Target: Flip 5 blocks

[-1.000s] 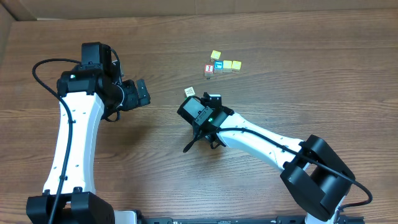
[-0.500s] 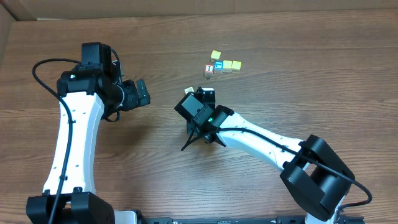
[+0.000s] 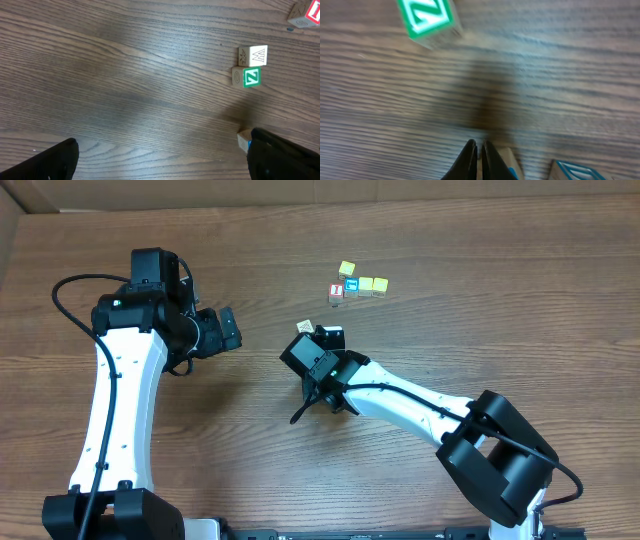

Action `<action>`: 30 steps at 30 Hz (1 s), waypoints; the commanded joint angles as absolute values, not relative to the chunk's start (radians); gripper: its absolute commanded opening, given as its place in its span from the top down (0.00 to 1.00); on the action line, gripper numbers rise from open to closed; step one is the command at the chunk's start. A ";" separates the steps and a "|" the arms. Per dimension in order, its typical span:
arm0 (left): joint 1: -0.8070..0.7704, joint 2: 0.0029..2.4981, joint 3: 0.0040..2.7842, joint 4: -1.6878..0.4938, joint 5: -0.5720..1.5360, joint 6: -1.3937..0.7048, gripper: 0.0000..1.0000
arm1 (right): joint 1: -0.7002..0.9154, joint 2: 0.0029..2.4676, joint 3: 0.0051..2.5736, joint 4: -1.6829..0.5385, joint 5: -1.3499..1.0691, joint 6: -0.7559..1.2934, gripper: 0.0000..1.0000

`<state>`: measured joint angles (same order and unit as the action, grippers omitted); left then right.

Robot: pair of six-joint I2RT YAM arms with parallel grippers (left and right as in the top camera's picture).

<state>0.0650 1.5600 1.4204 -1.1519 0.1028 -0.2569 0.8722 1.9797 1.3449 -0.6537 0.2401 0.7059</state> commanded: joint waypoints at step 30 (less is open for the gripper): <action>0.059 1.570 1.443 -1.148 0.096 -0.270 0.00 | 0.882 1.982 1.360 -0.754 0.027 0.616 0.96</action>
<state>0.0650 1.5600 1.4204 -1.1515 0.1028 -0.2569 0.8734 1.9537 1.3685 -0.7563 0.0471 0.6239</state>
